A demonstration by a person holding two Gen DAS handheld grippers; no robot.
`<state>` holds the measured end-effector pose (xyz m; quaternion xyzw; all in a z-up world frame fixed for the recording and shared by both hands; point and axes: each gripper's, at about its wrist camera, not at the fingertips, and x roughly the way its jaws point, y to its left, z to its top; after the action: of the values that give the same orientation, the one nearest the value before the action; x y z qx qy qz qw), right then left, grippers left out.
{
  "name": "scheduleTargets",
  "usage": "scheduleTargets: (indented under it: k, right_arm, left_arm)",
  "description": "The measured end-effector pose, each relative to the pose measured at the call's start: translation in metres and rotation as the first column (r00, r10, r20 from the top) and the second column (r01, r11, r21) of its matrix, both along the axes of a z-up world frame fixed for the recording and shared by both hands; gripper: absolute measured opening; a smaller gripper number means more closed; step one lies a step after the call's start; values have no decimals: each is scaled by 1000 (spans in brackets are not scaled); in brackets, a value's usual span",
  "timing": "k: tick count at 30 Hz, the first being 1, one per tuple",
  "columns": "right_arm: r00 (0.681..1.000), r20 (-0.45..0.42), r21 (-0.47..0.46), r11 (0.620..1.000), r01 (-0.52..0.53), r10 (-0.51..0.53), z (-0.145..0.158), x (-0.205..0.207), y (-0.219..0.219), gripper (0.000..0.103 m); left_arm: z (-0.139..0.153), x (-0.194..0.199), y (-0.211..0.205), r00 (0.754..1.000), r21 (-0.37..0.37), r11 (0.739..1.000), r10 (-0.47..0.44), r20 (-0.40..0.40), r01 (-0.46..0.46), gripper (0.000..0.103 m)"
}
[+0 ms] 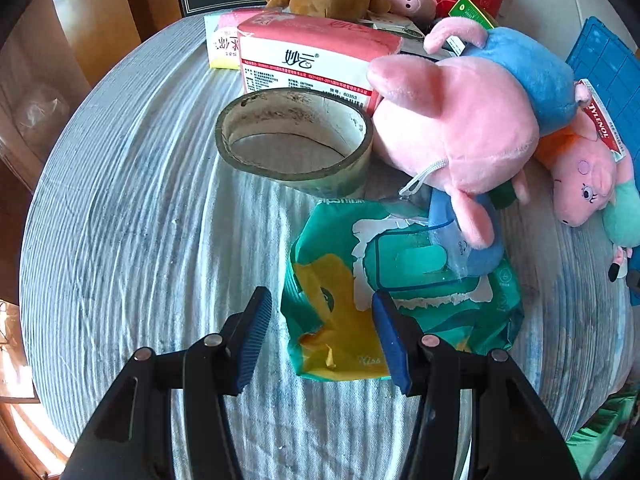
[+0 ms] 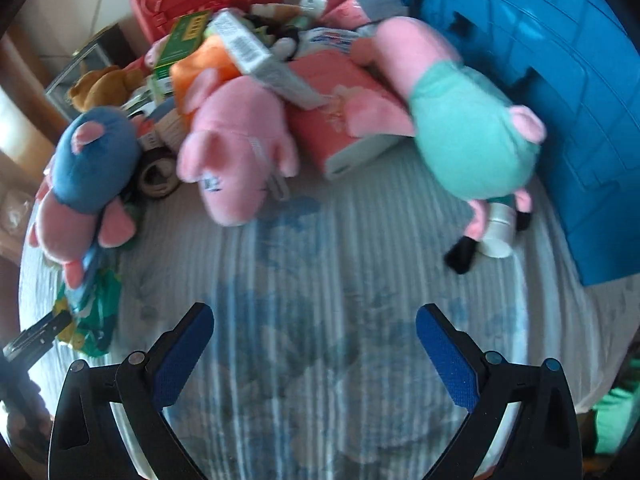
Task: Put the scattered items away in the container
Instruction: 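Grasp the green wet-wipes pack with the left tool while the right tool grasps the white pill bottle, then lift the wipes pack and pill bottle and carry both over the blue bin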
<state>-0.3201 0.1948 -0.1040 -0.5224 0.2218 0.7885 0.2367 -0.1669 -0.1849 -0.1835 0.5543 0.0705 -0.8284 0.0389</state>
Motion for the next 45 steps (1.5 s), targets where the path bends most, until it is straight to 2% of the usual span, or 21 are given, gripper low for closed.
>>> scheduleTargets:
  k: [4,5,6,7,9,12,14,16,17,18,19,20,21,22,25,29,34,38,42,44,45]
  right_arm:
    - [990,-1,20,990,142,-142,-11,32,52,101]
    - [987,3,33,986,162,-162,-14,37,62,98]
    - [984,10,48,983,176,-177,-17,41,72,88]
    - [982,16,56,981,186,-187,-20,45,81,77]
    - [979,14,53,978,202,-203,-26,49,97,74]
    - [977,3,42,976,211,-212,-34,49,114,73]
    - [980,-3,50,978,200,-200,-39,44,122,67]
    - [984,-3,44,983,180,-180,-44,36,127,48]
    - [985,-1,36,985,171,-171,-47,33,129,46]
    - [987,2,31,986,162,-162,-49,30,130,43]
    - [989,1,37,988,150,-150,-49,28,128,40]
    - [992,0,37,991,128,-128,-48,25,125,39]
    - [994,-1,28,993,110,-110,-48,25,122,38]
    - [995,-4,16,995,95,-95,-47,25,118,38]
    - [999,-19,-38,998,49,-50,-45,30,105,38]
    - [999,-35,-97,995,-30,26,-43,33,87,38]
    - [992,-58,-107,987,-118,113,-40,25,69,38]
    - [990,-60,-92,987,-134,128,-42,18,67,38]
    - [990,-68,-98,987,-126,120,-42,12,71,49]
    - [991,-53,-73,990,-124,121,-43,9,71,43]
    - [991,-40,-57,990,-128,126,-43,7,70,36]
  left_arm:
    - [-3,-1,2,1000,7,1000,3,-7,-3,52]
    - [-3,-2,1,1000,1,1000,6,-5,-6,57]
    - [-4,-2,0,1000,-12,1000,14,-3,-14,67]
    - [-5,-2,-2,1000,-19,1000,25,-1,-25,71]
    - [-8,-2,-6,999,-6,999,52,2,-52,81]
    - [-10,-3,-8,996,24,996,85,4,-85,82]
    - [-9,-3,-2,996,15,996,90,-2,-90,81]
    - [-7,-2,6,997,30,996,82,-15,-81,68]
    - [-6,0,9,997,49,996,78,-22,-77,54]
    - [-5,1,12,997,65,995,73,-28,-71,45]
    - [-4,1,16,997,61,996,69,-28,-67,45]
    - [-4,2,19,997,47,997,69,-30,-68,40]
    - [-3,4,21,997,32,997,74,-35,-73,31]
    - [-2,6,24,996,26,996,82,-34,-82,27]
    - [3,15,25,993,53,993,109,-39,-107,25]
    - [8,19,28,996,32,996,83,-41,-82,23]
    - [15,22,33,998,-5,999,45,-47,-46,22]
    - [10,23,26,997,18,998,67,-24,-67,22]
    - [2,20,27,997,1,997,75,-20,-75,21]
    - [8,23,27,995,-9,996,90,-46,-91,19]
    - [14,25,28,993,-16,995,99,-63,-100,19]
